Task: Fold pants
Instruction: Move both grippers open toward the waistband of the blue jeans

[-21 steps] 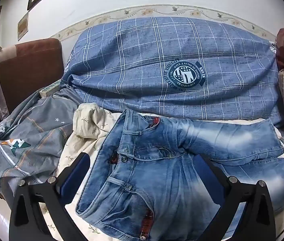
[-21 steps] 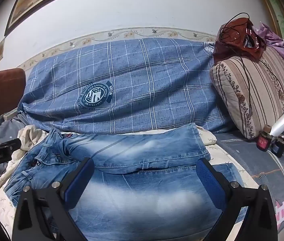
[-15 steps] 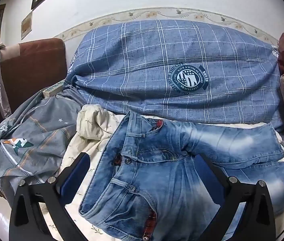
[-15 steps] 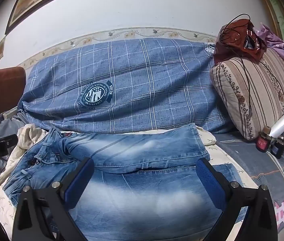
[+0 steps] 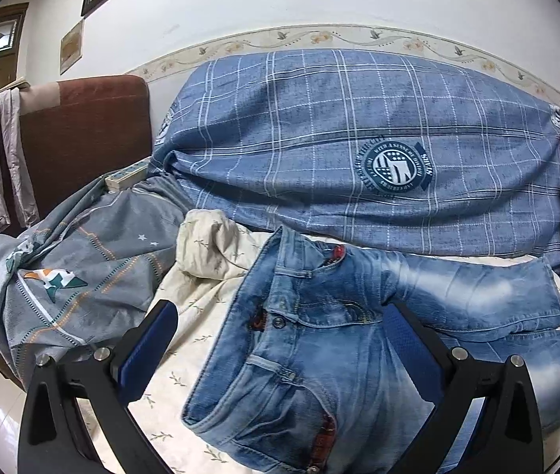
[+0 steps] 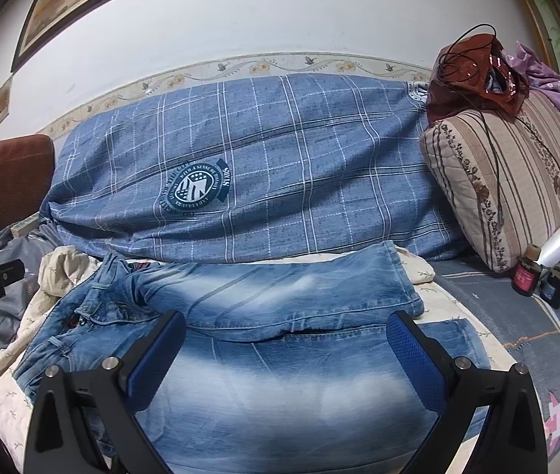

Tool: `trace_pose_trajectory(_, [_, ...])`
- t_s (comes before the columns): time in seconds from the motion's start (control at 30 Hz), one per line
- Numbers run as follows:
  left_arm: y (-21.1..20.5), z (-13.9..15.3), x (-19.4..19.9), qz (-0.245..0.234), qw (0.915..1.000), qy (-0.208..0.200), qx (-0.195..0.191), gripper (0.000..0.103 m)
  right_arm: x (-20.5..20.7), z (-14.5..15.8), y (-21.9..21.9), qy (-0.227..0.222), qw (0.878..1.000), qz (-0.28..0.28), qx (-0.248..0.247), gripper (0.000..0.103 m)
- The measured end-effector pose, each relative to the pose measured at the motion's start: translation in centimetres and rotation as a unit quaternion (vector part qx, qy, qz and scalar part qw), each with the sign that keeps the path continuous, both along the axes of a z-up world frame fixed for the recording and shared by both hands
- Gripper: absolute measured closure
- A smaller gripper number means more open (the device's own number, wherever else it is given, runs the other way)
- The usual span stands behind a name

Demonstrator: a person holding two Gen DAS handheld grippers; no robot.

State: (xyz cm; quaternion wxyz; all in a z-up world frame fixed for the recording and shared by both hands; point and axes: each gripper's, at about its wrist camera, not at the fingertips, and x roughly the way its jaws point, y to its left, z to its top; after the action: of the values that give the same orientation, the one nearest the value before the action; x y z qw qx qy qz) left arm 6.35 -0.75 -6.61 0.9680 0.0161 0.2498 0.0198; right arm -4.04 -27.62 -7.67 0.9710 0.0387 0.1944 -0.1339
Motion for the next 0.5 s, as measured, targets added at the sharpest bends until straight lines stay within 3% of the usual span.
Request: trace_pose_trajectory(0.5, [3.3, 0.5, -0.2, 0.031, 0.9994, -0.008, -0.007, 0.000, 0.8, -0.2, 2.3, 0.001, 1.000, 0.023, 0.010, 0.000])
